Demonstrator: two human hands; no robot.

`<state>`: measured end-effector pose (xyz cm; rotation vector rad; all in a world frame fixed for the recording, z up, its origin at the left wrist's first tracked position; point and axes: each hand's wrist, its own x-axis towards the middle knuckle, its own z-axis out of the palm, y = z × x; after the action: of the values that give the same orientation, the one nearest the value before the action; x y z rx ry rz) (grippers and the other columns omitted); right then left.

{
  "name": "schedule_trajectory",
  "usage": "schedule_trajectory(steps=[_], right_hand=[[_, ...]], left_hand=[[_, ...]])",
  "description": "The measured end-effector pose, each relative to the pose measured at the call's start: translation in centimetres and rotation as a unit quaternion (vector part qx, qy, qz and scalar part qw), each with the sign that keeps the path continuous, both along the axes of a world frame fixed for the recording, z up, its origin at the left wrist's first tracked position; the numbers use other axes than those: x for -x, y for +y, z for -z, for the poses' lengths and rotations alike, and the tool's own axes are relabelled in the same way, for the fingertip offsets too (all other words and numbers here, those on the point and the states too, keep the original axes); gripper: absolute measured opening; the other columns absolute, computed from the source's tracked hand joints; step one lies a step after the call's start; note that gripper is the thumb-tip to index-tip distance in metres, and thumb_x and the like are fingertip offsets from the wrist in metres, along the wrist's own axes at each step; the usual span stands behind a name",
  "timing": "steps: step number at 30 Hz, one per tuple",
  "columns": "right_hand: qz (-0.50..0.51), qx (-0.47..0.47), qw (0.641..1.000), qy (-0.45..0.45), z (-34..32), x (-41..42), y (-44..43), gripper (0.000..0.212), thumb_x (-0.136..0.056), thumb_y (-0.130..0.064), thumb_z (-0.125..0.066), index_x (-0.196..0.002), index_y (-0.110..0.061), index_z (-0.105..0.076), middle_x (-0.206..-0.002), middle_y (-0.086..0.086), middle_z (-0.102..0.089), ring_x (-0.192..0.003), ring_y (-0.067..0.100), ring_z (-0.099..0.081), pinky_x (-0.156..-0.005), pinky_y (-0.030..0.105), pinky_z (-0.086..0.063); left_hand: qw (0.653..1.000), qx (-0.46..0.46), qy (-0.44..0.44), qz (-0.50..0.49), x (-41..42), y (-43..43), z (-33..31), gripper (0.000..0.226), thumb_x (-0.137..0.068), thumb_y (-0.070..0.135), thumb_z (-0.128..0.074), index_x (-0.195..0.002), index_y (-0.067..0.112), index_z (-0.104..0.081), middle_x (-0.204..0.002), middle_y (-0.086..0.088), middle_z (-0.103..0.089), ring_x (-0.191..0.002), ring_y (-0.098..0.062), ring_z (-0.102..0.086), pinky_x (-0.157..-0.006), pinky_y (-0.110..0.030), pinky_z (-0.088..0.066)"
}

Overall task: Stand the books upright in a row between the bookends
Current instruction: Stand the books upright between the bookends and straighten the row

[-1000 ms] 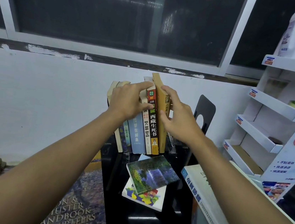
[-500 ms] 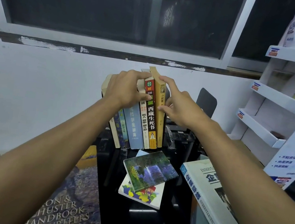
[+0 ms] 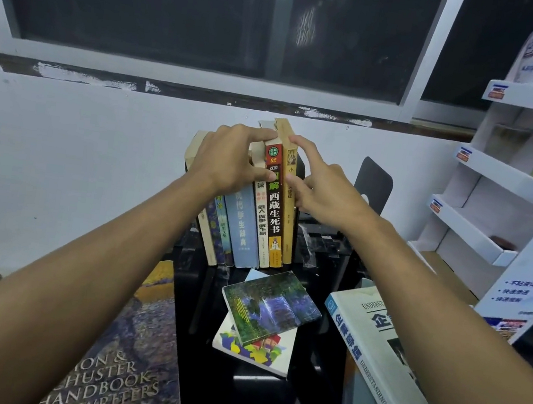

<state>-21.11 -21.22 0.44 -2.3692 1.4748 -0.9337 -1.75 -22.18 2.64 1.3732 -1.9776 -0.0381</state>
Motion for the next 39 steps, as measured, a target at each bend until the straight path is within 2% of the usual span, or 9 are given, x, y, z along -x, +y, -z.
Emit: schedule_trajectory(steps=[4, 9, 16, 21, 23, 25, 28, 34, 39], right_hand=[[0.037, 0.048, 0.998, 0.005, 0.6, -1.4, 0.3, 0.057, -0.107, -0.036, -0.045, -0.155, -0.031, -0.016, -0.073, -0.002, -0.061, -0.064, 0.013, -0.061, -0.059, 0.032, -0.049], [0.041, 0.061, 0.997, 0.016, 0.0, -1.9, 0.9, 0.056, -0.106, -0.03, -0.046, -0.155, -0.025, -0.02, -0.079, 0.001, -0.064, -0.065, 0.015, -0.063, -0.057, 0.035, -0.053], [0.036, 0.058, 0.997, 0.03, -1.5, -1.4, 1.1, 0.053, -0.103, -0.025, -0.048, -0.153, -0.023, -0.03, -0.073, -0.006, -0.058, -0.065, 0.007, -0.059, -0.053, 0.025, -0.043], [-0.002, 0.023, 1.0, 0.013, -1.9, -1.4, 0.2, 0.053, -0.104, -0.021, -0.052, -0.154, -0.021, -0.033, -0.085, -0.003, -0.064, -0.07, 0.003, -0.063, -0.064, 0.024, -0.056], [-0.009, 0.014, 1.0, -0.001, -1.9, -1.2, 0.0, 0.054, -0.104, -0.02, -0.053, -0.154, -0.024, -0.034, -0.09, -0.001, -0.064, -0.071, 0.0, -0.063, -0.067, 0.022, -0.058], [-0.01, 0.005, 1.0, -0.014, -1.9, -1.0, 0.1, 0.054, -0.105, -0.021, -0.054, -0.154, -0.027, -0.034, -0.087, -0.004, -0.063, -0.064, -0.004, -0.064, -0.064, 0.019, -0.059], [-0.016, -0.017, 0.999, -0.03, -2.0, -1.0, 0.2, 0.054, -0.105, -0.02, -0.053, -0.154, -0.029, -0.033, -0.08, -0.013, -0.062, -0.059, -0.005, -0.067, -0.062, 0.025, -0.062], [-0.025, -0.06, 0.997, -0.049, -1.9, -0.3, 0.0, 0.053, -0.106, -0.024, -0.05, -0.154, -0.037, -0.032, -0.085, 0.008, -0.074, -0.07, 0.015, -0.076, -0.067, 0.034, -0.064], [-0.018, -0.069, 0.995, -0.067, -1.5, -0.1, 0.0, 0.054, -0.106, -0.026, -0.051, -0.154, -0.042, -0.032, -0.085, 0.01, -0.074, -0.071, 0.016, -0.076, -0.068, 0.032, -0.064]], left_hand=[[1.0, 0.004, 0.007, 0.001, -0.1, 0.1, 0.1, 0.07, -0.077, 0.044, -0.085, -0.14, 0.036, -0.058, -0.127, 0.003, -0.071, -0.111, -0.019, -0.069, -0.092, -0.038, -0.054], [1.0, 0.0, 0.01, -0.003, 0.0, 0.2, 0.0, 0.069, -0.075, 0.046, -0.086, -0.138, 0.038, -0.06, -0.121, 0.004, -0.074, -0.108, -0.018, -0.07, -0.093, -0.04, -0.055], [1.0, -0.01, 0.022, 0.014, -0.3, -0.1, 0.1, 0.069, -0.072, 0.045, -0.088, -0.135, 0.039, -0.061, -0.12, 0.006, -0.074, -0.108, -0.018, -0.07, -0.095, -0.043, -0.054], [0.999, -0.009, 0.022, 0.022, -0.6, -0.4, -0.1, 0.068, -0.07, 0.045, -0.089, -0.133, 0.038, -0.064, -0.121, 0.007, -0.074, -0.097, -0.013, -0.073, -0.099, -0.041, -0.052], [0.999, -0.008, 0.022, 0.027, -0.7, -0.4, -0.2, 0.068, -0.071, 0.044, -0.089, -0.133, 0.035, -0.065, -0.126, 0.006, -0.072, -0.101, -0.014, -0.073, -0.097, -0.042, -0.054], [0.999, -0.012, 0.027, 0.033, -0.7, -0.4, -0.3, 0.068, -0.07, 0.043, -0.089, -0.133, 0.034, -0.065, -0.129, 0.005, -0.07, -0.102, -0.016, -0.072, -0.096, -0.044, -0.055], [0.999, -0.02, 0.03, 0.035, -0.7, -0.5, -0.4, 0.068, -0.071, 0.043, -0.089, -0.134, 0.035, -0.064, -0.128, 0.003, -0.071, -0.106, -0.017, -0.071, -0.097, -0.045, -0.055], [0.999, -0.018, 0.025, 0.031, -0.6, -0.2, -0.2, 0.066, -0.073, 0.043, -0.087, -0.135, 0.036, -0.063, -0.128, 0.003, -0.071, -0.102, -0.016, -0.072, -0.097, -0.045, -0.054], [1.0, -0.007, 0.014, 0.026, -0.6, -0.3, 0.2, 0.067, -0.073, 0.046, -0.087, -0.135, 0.037, -0.062, -0.128, 0.004, -0.071, -0.104, -0.016, -0.071, -0.097, -0.045, -0.053]])
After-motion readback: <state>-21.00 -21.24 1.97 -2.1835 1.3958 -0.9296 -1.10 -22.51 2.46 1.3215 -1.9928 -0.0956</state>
